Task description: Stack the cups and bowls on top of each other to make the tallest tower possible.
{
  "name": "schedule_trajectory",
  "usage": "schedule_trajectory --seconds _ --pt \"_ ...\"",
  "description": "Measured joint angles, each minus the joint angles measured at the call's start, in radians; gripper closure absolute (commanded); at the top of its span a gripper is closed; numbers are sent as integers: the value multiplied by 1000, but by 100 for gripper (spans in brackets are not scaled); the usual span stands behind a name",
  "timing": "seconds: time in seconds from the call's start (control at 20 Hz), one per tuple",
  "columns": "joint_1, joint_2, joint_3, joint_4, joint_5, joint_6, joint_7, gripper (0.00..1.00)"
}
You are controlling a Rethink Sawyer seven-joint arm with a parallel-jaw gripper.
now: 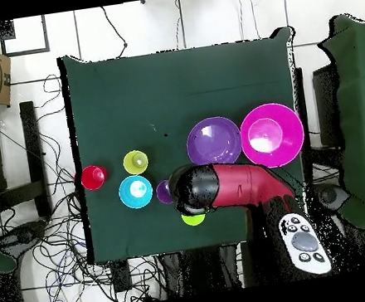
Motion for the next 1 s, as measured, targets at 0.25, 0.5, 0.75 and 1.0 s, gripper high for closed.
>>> schedule_trajectory --seconds 0.25,0.5,0.75,1.0 --pt "-9 -5 2 -6 0 24 0 0" --pt "-15 1 13 -7 0 23 0 0" --pt "-20 32 30 -7 -18 -16 0 0" --pt "-29 77 43 -7 -54 -90 0 0"
